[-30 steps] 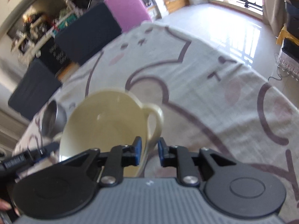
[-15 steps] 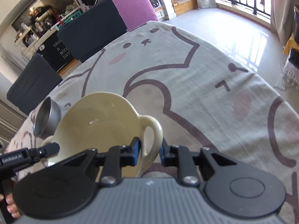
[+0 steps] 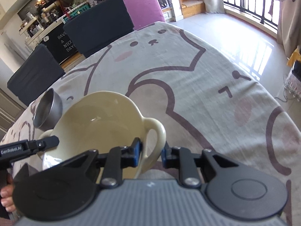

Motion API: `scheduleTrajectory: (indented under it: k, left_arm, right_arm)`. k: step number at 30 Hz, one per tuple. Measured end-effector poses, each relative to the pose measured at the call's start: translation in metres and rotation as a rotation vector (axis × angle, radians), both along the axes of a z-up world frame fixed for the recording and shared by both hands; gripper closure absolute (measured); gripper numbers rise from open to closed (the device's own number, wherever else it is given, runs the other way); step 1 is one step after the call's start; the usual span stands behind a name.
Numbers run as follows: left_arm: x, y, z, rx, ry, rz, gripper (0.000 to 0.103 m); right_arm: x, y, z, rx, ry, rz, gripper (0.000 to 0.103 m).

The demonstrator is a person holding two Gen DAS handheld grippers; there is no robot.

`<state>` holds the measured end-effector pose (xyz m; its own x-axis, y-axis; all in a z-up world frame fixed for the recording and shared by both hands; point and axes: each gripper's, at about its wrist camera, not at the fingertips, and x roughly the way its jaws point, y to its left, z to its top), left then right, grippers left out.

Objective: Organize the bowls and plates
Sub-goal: 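Lift the cream bowl with both tools and carry it toward the white plate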

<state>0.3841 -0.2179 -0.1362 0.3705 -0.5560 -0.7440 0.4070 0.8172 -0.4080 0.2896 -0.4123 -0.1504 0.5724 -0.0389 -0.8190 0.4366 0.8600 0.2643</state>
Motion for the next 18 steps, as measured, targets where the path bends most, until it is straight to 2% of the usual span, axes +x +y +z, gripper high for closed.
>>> scheduleTrajectory:
  k: [6,18]
  left_arm:
    - [-0.016,0.010,0.031,-0.019,-0.062,0.004,0.078]
    - [-0.083,0.060,0.126,-0.007,-0.212,0.066,0.079]
  right_arm:
    - [-0.012,0.009,0.024,-0.039,-0.051,0.021,0.077]
    - [-0.063,0.048,0.092,-0.040,-0.234,0.104,0.077]
